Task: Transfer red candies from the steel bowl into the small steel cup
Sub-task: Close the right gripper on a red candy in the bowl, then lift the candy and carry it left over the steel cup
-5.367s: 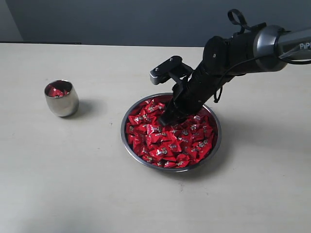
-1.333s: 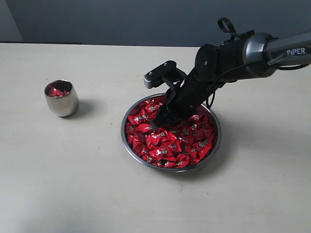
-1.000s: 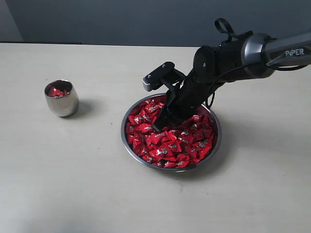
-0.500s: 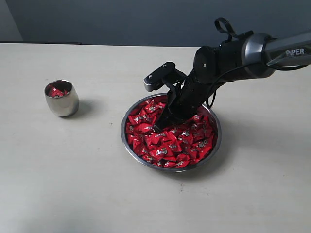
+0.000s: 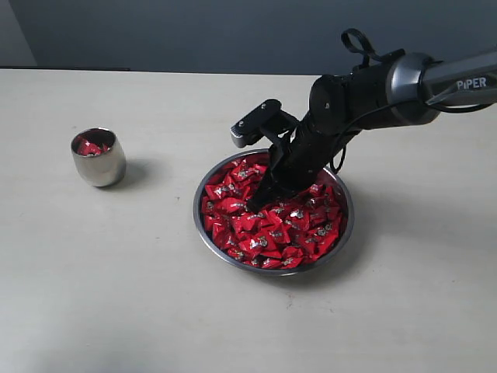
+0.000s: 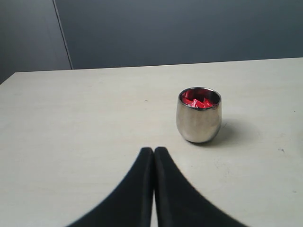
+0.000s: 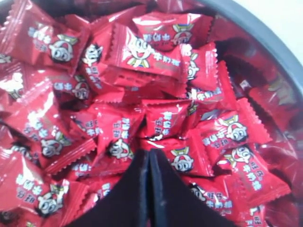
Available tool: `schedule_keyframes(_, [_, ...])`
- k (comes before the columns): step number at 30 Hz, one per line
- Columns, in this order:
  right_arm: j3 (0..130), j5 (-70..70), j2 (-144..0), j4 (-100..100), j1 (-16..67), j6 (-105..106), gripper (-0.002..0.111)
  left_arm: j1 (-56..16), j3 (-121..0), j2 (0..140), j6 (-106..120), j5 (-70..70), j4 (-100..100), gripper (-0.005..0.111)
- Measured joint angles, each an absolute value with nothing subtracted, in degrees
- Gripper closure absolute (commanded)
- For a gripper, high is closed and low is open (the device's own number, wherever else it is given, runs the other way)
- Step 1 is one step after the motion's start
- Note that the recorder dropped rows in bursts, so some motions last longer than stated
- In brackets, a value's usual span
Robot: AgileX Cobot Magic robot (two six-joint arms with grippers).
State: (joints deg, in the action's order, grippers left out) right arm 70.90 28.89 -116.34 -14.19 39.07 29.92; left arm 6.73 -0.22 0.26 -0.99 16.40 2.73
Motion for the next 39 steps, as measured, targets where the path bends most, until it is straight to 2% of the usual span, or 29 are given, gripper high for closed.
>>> schedule_keyframes(39, [73.2,26.2,-115.6,-16.5,39.1,27.2,0.109,6.7,-0.2,0.3,-1.0,16.4,2.7,0.106])
